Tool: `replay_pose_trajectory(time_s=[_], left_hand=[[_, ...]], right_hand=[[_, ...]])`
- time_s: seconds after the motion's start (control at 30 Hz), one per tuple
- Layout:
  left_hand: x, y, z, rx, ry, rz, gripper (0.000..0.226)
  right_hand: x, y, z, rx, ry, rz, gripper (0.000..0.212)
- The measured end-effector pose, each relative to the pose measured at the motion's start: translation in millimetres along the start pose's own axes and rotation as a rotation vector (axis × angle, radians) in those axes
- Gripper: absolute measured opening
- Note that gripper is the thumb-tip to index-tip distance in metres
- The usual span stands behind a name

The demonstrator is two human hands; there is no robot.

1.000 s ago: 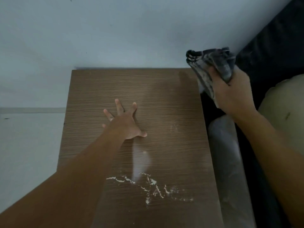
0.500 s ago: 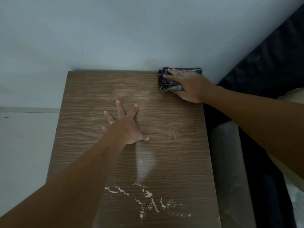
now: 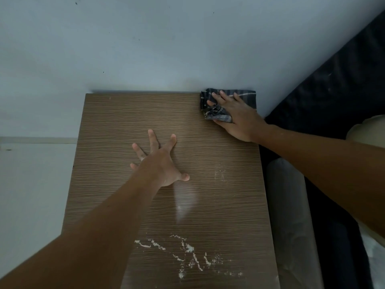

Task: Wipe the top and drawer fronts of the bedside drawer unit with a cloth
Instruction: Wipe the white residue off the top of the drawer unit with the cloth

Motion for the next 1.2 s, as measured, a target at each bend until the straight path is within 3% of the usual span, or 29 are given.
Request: replay_pose_trajectory(time_s=[0.53, 1.2], left_hand=[[1.4, 0.6, 4.2, 0.018, -0.008, 0.016, 0.12], [17.1, -1.5, 6.5, 0.017, -0.154, 0.208, 0.116]], right_hand=[[28.7, -29.8, -54.2, 0.034, 0.046, 0.007, 0.062], [160.2, -101.9, -199.3, 0.125, -0.001, 0.033, 0.067]])
Point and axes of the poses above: each hand's wrist, its own z-axis towards the middle knuckle, its own y-axis out of the back of the hand, x = y × z, the point moved 3 cm from there along z, towards the middle knuckle, and after that the axes turned 3 degrees about -x, right-handed, at the moved point
